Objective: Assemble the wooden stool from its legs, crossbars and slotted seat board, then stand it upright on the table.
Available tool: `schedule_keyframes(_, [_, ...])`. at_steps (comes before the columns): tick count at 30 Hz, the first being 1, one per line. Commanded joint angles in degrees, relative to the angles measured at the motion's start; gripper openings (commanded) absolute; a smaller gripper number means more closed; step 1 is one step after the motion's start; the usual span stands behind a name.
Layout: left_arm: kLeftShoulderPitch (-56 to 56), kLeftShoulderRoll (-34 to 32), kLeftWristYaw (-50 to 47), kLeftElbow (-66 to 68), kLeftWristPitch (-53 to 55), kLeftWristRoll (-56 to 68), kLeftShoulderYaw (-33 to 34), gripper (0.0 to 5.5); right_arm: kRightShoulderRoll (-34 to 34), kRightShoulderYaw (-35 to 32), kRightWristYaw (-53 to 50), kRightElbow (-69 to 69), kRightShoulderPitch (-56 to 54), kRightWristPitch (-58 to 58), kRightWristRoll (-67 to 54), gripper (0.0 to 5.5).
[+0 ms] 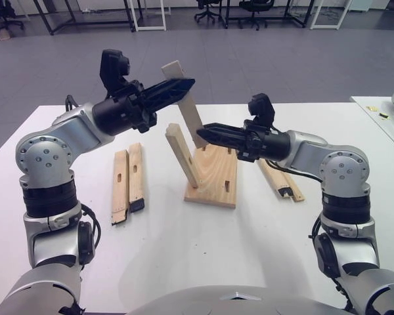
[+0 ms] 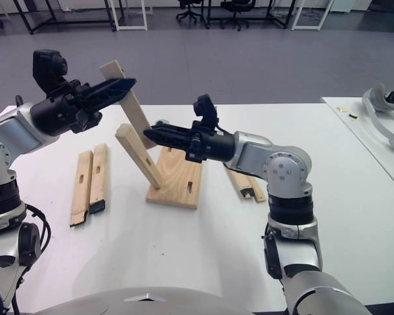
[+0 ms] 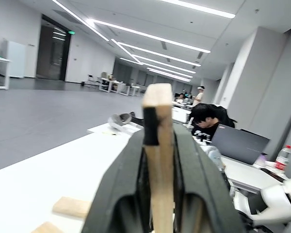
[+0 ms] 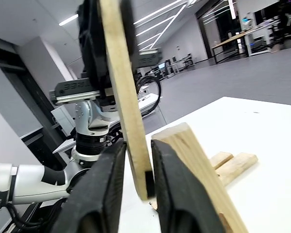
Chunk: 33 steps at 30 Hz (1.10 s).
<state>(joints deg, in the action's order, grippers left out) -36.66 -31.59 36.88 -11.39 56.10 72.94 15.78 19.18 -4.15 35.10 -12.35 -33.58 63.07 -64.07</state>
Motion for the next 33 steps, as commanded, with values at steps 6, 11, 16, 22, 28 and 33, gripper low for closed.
schedule_keyframes(6, [-3.3,-0.8,-9.9,1.8,-11.3,-7.5,8.3,0.38,0.0,-0.5,-3.2,0.7,1.1,-1.1,2.6,2.68])
schedule_keyframes(11, [5.4,-1.2,-30.6,-6.4,-15.3,-29.2,5.0,0.38,-2.1,-1.9,-9.6,2.0,2.3,-3.7,6.0,3.12])
schedule_keyframes(16, [9.4,5.7,-40.3,-1.9,-18.1,-40.2,2.0,0.38,-3.8,-2.4,-13.7,3.6,2.8,-6.5,10.0,3.12])
schedule_keyframes(22, [16.8,11.0,-46.9,-1.5,-17.4,-46.3,3.7,0.38,-4.7,-3.6,-15.2,4.4,3.0,-7.4,11.1,3.12])
schedule_keyframes(28, [21.7,18.3,-49.8,-5.8,-14.4,-45.5,3.8,0.38,-5.3,-3.9,-16.0,4.4,3.8,-7.7,11.5,3.12])
schedule_keyframes(33, [23.0,19.9,-49.9,-6.2,-14.4,-47.5,3.7,0.38,-5.9,-4.3,-16.3,4.1,4.0,-7.5,11.8,3.12])
